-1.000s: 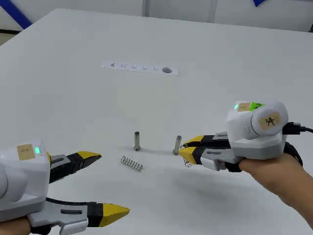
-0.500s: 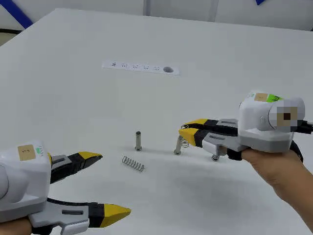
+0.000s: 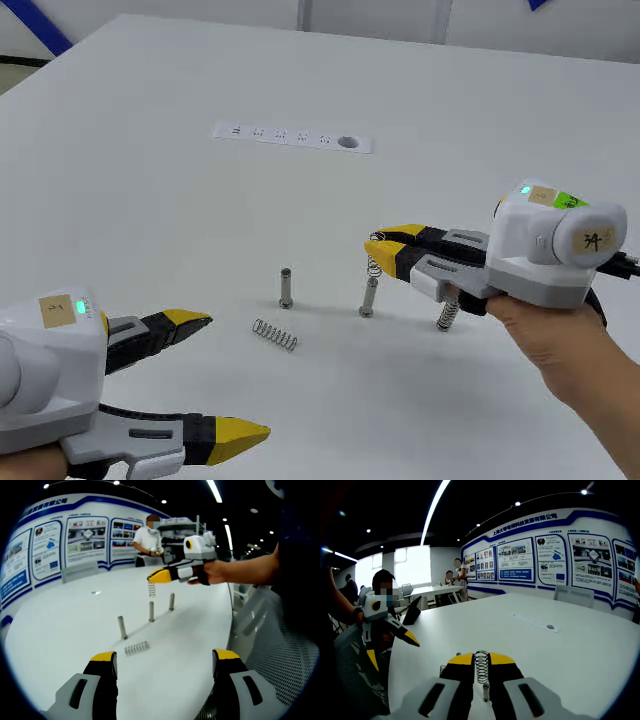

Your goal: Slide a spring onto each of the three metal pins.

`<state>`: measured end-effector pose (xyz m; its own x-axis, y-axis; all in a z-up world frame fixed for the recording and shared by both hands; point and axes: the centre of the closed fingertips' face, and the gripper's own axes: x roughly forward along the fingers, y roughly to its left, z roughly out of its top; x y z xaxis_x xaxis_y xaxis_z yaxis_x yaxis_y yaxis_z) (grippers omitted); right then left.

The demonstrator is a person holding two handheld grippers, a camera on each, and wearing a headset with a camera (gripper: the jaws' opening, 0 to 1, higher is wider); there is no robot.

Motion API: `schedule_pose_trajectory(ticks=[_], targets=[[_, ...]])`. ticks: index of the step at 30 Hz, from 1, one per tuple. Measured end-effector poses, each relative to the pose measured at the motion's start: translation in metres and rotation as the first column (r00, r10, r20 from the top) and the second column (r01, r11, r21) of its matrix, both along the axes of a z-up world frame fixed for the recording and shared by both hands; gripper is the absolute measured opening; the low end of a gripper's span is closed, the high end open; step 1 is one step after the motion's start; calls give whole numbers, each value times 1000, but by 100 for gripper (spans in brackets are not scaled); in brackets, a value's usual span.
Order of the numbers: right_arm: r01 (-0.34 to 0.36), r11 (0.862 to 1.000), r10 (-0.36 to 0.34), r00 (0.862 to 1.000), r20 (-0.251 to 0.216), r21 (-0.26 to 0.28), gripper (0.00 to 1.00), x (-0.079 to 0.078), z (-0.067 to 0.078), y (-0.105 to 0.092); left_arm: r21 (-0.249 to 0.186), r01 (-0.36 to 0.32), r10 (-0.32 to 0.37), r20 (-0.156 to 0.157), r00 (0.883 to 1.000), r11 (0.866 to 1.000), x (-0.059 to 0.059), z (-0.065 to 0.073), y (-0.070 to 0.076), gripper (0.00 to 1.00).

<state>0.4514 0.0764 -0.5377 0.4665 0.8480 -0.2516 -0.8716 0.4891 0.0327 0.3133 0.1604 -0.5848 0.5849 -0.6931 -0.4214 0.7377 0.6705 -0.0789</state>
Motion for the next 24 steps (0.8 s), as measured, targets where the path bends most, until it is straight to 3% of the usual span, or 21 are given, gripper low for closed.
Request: schedule_pose_trajectory(ticks=[12,24], targets=[[32,999,-32,999,-31,4,11,7,-14,-1,-4,-2,2,-3,1000,1000,0,-1,0,79],[26,999,-27,999,-45,-23,11,4,-31,-4,-5,-4,4,-8,1000,1000,0,-1,0,79]])
